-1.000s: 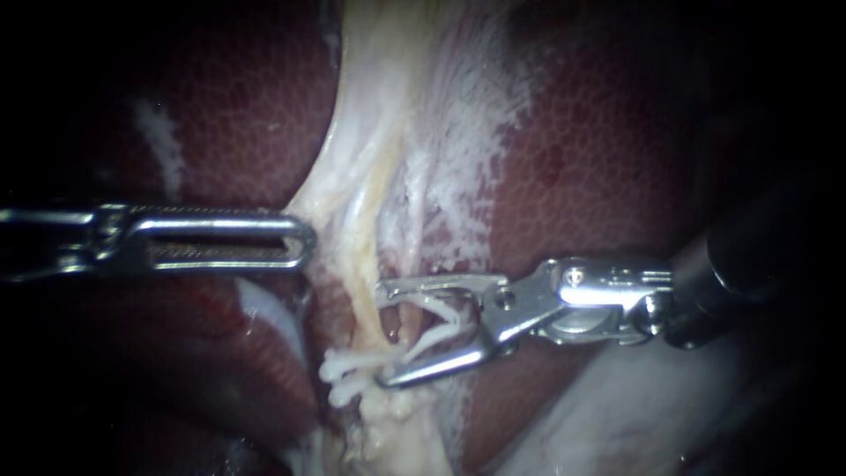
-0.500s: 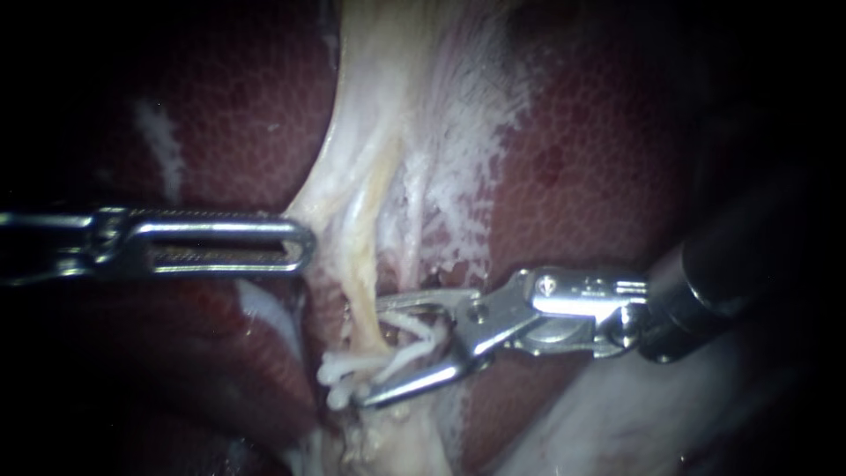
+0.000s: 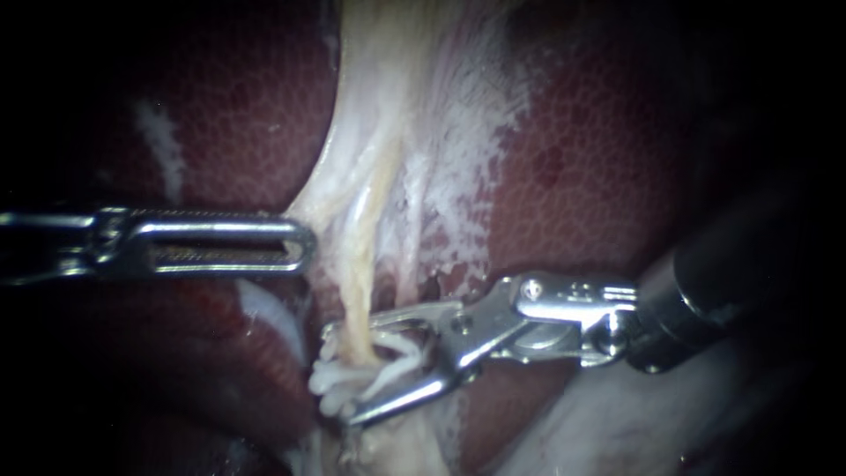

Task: Clipping third clip left tube

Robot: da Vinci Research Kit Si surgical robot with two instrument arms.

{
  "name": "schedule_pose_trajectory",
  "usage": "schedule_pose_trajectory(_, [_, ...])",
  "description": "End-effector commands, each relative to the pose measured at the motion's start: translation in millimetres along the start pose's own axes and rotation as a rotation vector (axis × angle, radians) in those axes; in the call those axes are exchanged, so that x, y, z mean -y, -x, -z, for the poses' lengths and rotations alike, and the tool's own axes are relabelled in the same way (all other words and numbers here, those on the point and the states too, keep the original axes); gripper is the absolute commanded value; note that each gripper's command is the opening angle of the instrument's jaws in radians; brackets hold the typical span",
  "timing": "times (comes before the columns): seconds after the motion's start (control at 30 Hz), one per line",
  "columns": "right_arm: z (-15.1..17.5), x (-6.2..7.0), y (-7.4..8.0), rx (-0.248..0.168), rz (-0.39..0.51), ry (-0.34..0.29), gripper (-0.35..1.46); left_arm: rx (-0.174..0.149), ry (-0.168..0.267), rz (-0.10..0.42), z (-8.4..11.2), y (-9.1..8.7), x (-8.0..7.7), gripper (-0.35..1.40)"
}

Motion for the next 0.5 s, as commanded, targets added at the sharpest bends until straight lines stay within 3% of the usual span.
schedule_pose_trajectory(0.03, [0.3, -0.2, -0.5, -0.002, -0.002, 0.000, 0.54, 0.000, 0.001, 0.000, 0.0, 0.0, 0.0, -0.35])
schedule_pose_trajectory(0.37, [2.1, -1.3, -4.4, -0.016, -0.020, 0.000, 0.54, 0.000, 0.001, 0.000, 0.0, -0.1, 0.0, -0.35])
schedule_pose_trajectory(0.5, [2.4, -1.2, -5.0, -0.017, -0.024, -0.001, 0.53, 0.000, 0.001, 0.000, 0.0, -0.1, 0.0, -0.35])
